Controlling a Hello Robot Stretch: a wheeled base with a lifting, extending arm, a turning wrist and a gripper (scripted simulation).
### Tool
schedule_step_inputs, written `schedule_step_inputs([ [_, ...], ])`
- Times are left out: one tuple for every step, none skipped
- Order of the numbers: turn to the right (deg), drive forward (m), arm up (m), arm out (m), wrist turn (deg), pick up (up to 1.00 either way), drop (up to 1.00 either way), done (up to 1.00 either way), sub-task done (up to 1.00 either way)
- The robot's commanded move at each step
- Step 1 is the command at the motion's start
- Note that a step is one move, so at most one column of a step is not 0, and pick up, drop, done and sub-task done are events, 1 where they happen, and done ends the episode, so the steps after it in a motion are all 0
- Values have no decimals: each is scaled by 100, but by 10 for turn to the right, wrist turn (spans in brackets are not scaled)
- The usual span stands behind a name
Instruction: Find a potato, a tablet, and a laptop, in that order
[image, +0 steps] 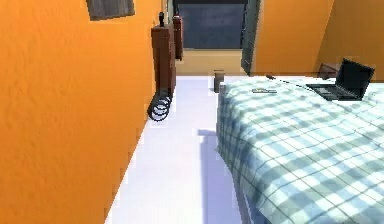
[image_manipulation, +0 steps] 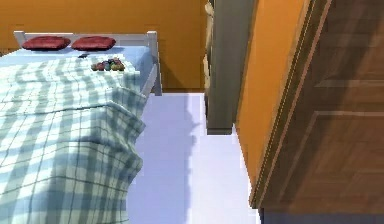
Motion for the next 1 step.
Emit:
schedule_step_inputs([
  [270,0,0,0,0,0,0,0,0],
])
